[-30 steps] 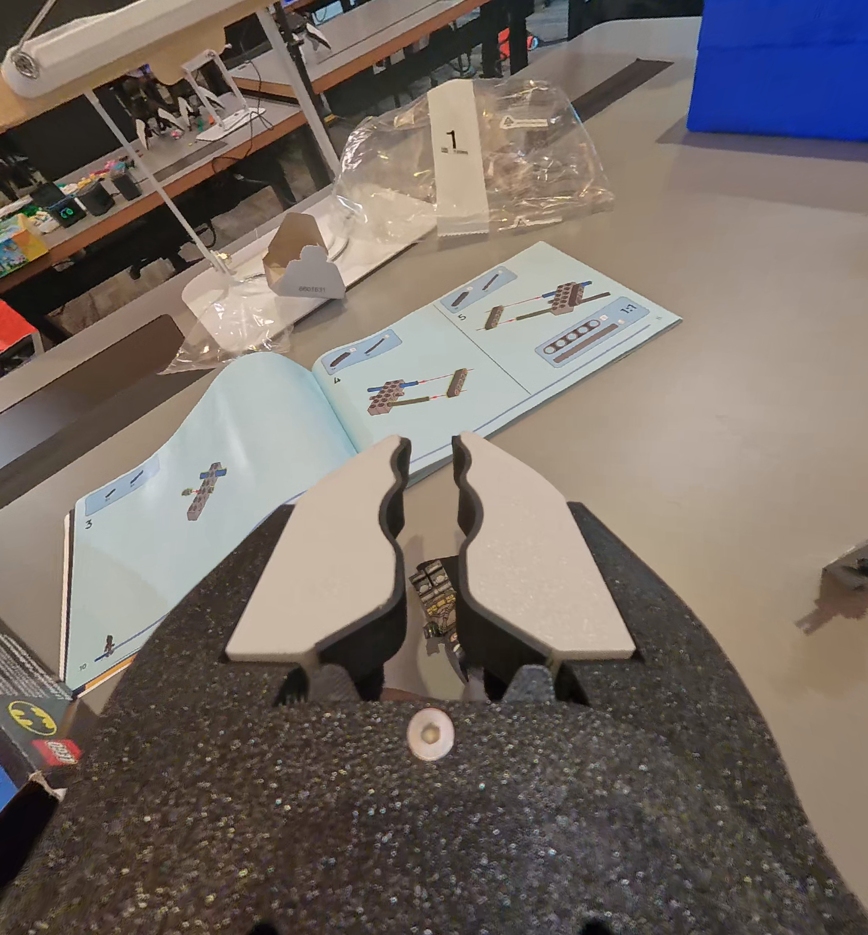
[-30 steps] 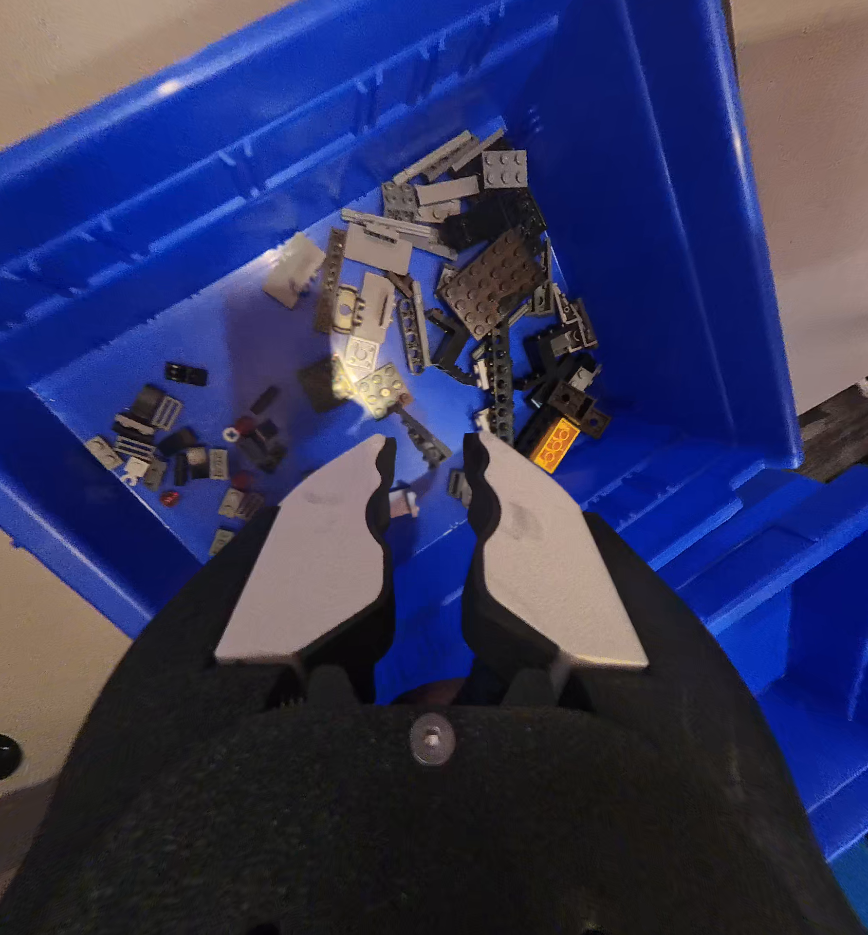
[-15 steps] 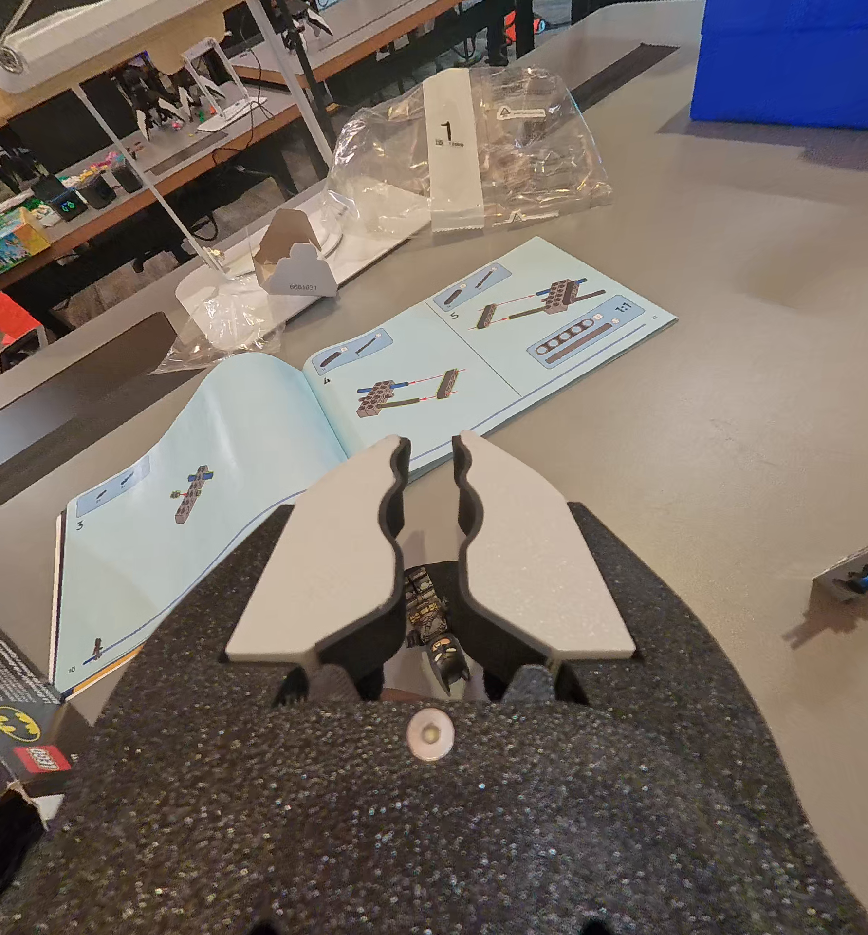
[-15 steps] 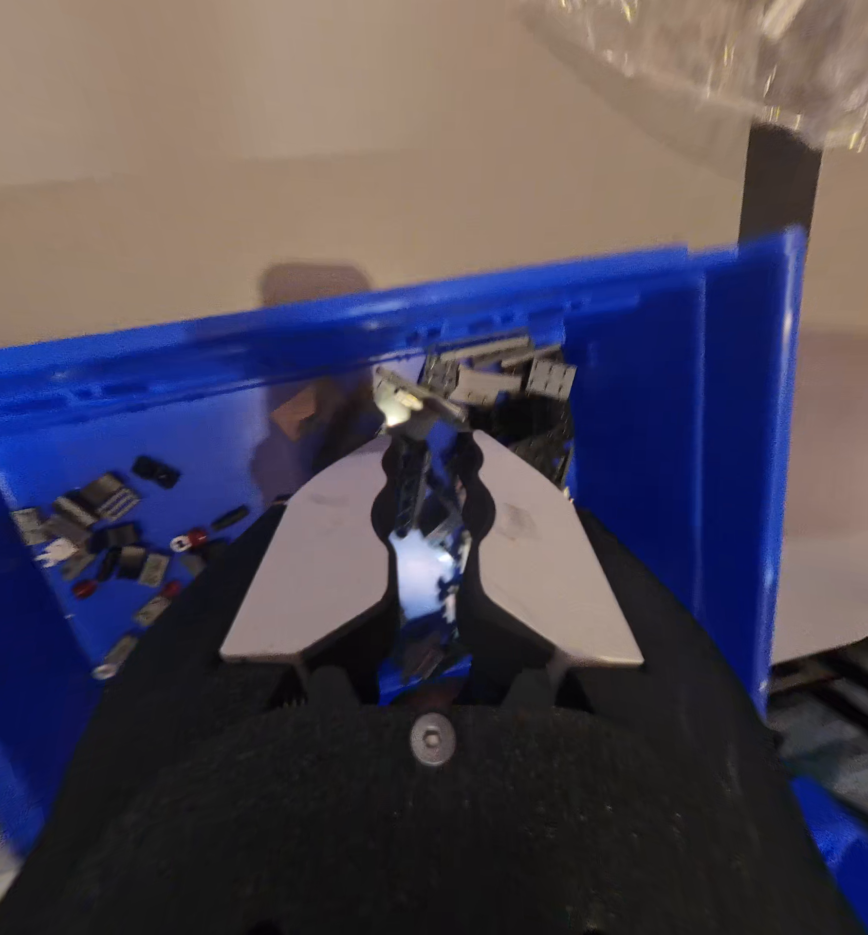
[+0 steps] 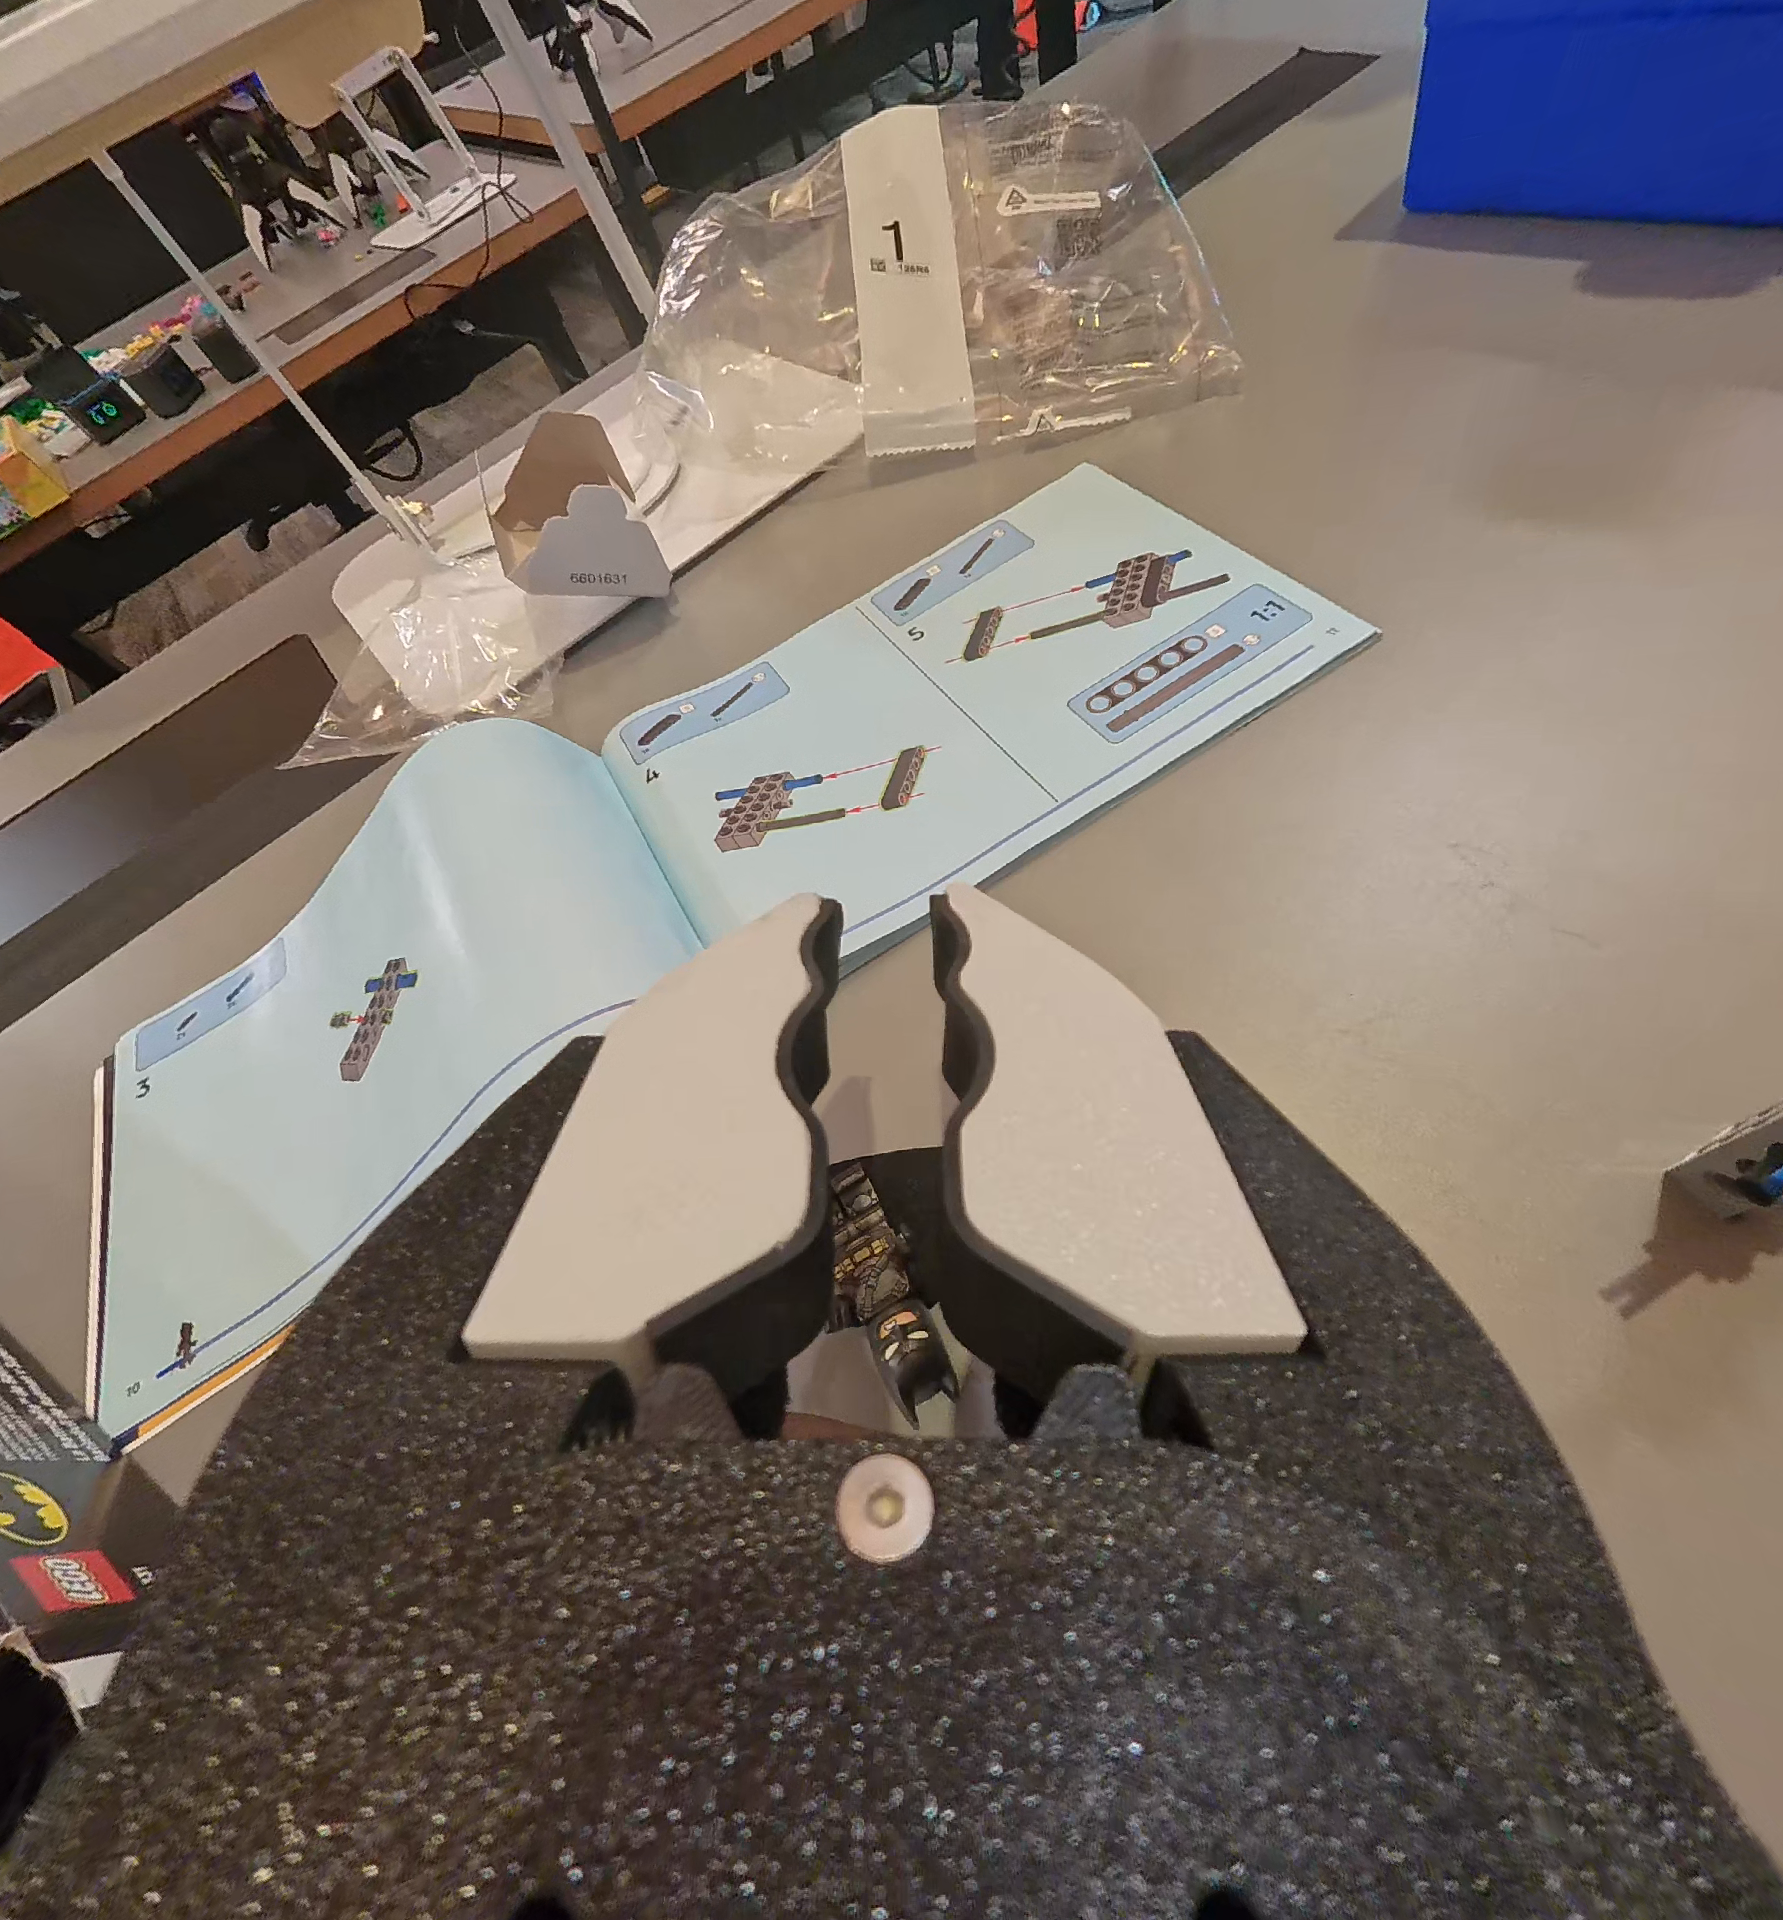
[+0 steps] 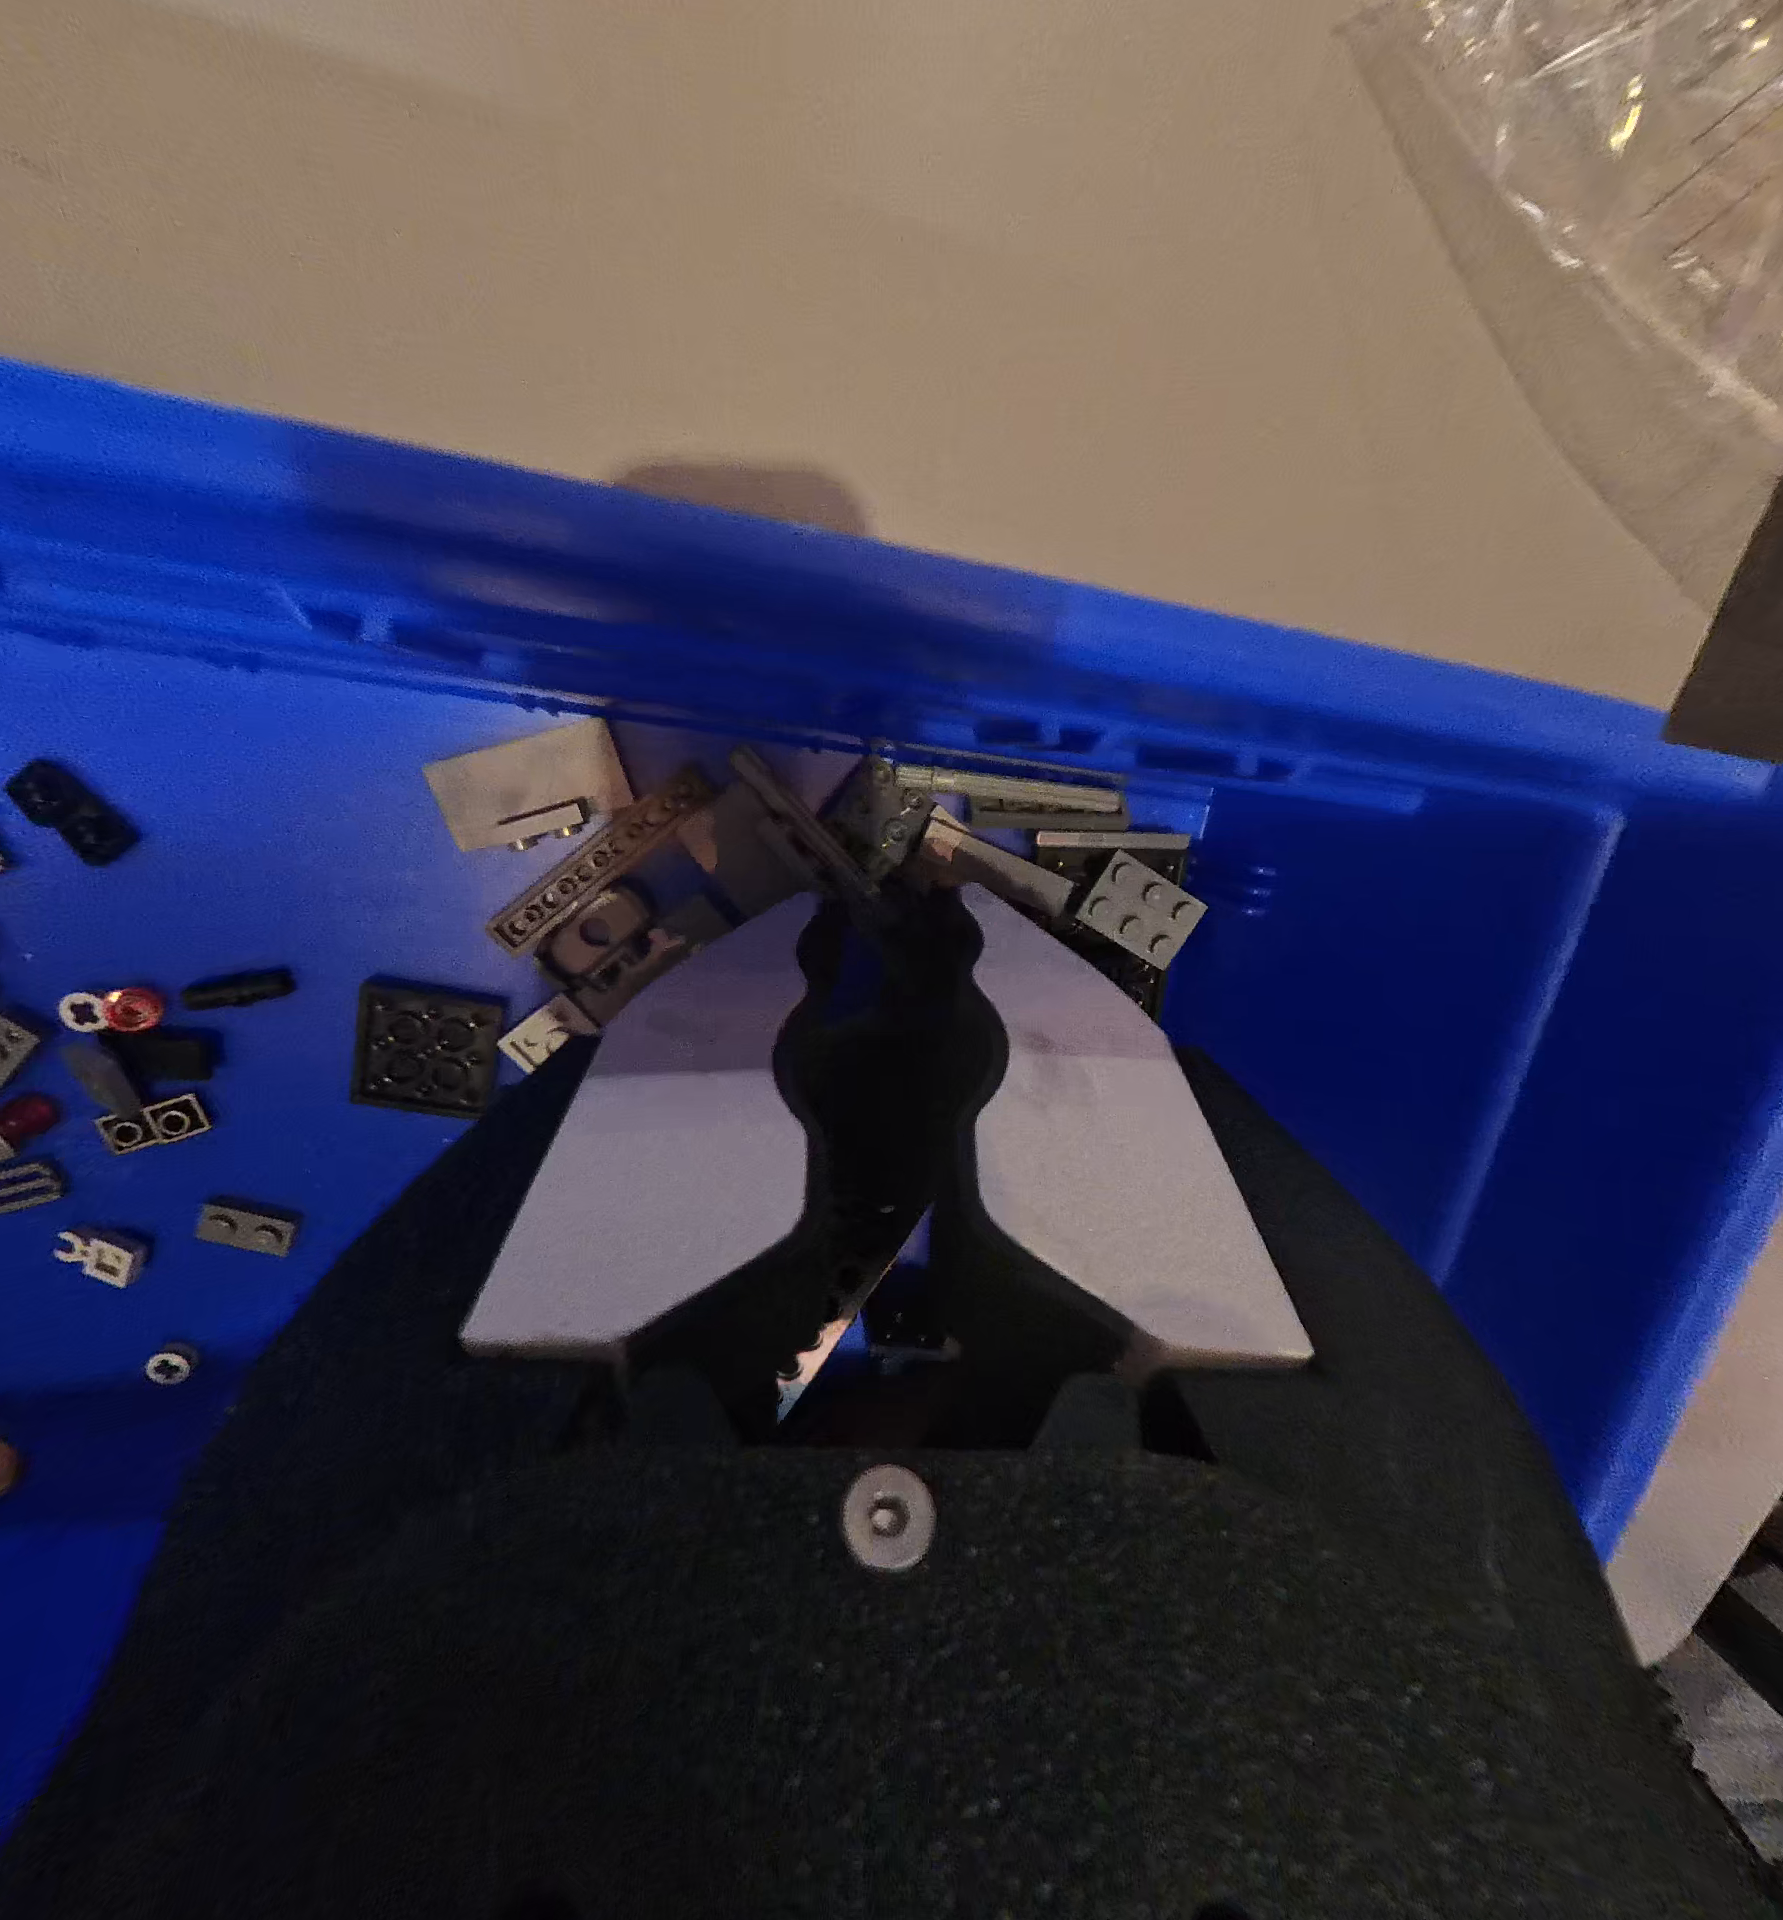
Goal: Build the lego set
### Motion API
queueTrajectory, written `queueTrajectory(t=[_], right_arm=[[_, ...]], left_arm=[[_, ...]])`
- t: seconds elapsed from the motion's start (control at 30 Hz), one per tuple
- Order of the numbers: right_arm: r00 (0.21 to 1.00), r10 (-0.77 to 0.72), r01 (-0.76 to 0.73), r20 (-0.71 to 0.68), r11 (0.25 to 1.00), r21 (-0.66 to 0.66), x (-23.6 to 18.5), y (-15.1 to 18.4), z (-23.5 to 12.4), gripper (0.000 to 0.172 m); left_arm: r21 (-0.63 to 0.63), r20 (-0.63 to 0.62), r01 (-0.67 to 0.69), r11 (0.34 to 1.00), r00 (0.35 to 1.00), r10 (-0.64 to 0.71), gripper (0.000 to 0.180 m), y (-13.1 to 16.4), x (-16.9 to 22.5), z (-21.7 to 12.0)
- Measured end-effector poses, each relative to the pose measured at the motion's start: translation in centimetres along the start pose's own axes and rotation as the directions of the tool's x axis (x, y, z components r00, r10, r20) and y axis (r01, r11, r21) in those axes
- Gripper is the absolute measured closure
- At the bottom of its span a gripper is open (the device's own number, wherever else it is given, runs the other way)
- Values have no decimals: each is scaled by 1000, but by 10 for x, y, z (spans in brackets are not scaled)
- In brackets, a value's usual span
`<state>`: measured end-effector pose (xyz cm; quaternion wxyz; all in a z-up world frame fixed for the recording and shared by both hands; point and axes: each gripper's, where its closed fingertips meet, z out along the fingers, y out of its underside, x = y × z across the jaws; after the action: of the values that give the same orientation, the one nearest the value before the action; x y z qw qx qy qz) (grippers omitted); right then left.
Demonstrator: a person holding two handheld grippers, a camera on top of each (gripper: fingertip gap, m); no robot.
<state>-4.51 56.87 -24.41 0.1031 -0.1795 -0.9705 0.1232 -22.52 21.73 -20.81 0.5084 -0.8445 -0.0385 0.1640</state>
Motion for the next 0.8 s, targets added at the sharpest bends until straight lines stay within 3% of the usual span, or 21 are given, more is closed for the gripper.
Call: queueTrajectory(t=[0.13,0.27,0.47,0.63,0.8], right_arm=[[1000,-15,15,4,1000,-13,2,2,9,150],[1000,-9,9,28,1000,-8,-2,2,12,162],[1000,8,-8,-21,1000,-6,-2,9,3,164],[992,77,-72,-98,996,47,4,10,-18,166],[953,207,-173,-220,971,165,10,7,-65,167]], left_arm=[[-2,-1,-3,1000,1000,3,163,0,0,0],[5,-1,-2,1000,1000,2,163,-1,0,0],[-3,-9,-9,1000,1000,9,163,0,2,1],[-1,-10,-11,1000,1000,11,163,0,2,0],[5,-17,-15,1000,1000,15,163,-1,3,0]])
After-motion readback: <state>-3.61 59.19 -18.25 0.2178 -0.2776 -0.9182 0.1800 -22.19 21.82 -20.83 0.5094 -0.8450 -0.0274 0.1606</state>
